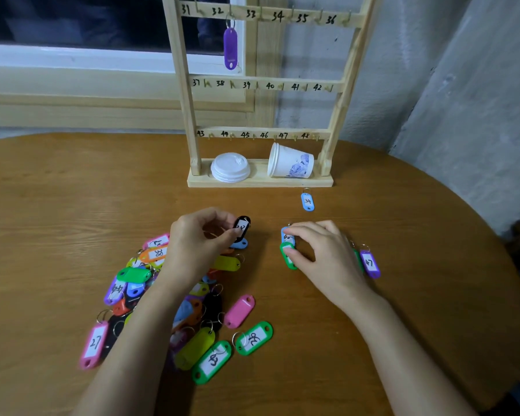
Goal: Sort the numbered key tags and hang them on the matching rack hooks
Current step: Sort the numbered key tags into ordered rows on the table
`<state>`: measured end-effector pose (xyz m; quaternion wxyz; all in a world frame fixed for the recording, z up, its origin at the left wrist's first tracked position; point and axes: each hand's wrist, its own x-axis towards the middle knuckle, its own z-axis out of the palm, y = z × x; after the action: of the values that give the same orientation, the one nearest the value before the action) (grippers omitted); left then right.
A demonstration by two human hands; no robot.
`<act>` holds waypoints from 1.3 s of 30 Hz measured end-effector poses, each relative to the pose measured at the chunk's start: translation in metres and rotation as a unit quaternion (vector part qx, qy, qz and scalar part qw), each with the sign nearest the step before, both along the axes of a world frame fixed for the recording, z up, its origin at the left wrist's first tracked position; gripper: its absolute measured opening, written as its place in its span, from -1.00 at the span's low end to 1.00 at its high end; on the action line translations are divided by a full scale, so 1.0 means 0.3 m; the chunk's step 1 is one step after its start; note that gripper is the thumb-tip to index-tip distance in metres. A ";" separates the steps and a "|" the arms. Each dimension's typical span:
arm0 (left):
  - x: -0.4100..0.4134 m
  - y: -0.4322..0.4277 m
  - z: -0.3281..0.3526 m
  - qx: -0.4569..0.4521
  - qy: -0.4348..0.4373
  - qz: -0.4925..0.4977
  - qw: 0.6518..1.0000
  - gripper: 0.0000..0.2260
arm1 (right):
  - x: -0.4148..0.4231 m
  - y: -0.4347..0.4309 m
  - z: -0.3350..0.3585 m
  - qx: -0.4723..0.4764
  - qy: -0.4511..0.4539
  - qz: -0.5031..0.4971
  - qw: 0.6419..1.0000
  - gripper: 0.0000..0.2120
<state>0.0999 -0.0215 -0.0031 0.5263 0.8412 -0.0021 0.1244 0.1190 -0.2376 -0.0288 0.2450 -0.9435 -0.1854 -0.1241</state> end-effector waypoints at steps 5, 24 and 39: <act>0.001 -0.008 -0.005 -0.041 0.014 -0.015 0.999 -0.91 | 0.028 0.018 0.035 0.095 -0.030 -0.002 0.995 -0.77; 0.013 0.013 -0.010 0.019 -0.026 0.023 0.999 -0.85 | 0.028 0.053 0.044 0.369 0.059 -0.015 0.927 -0.79; 0.045 0.041 -0.070 0.272 -0.055 -0.039 0.960 -0.83 | 0.045 -0.002 0.048 0.427 0.054 -0.136 0.893 -0.80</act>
<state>0.1133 -0.0092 -0.0240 0.2813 0.9435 -0.0978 0.1450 0.1325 -0.2381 -0.0144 0.6144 -0.7694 0.0287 -0.1723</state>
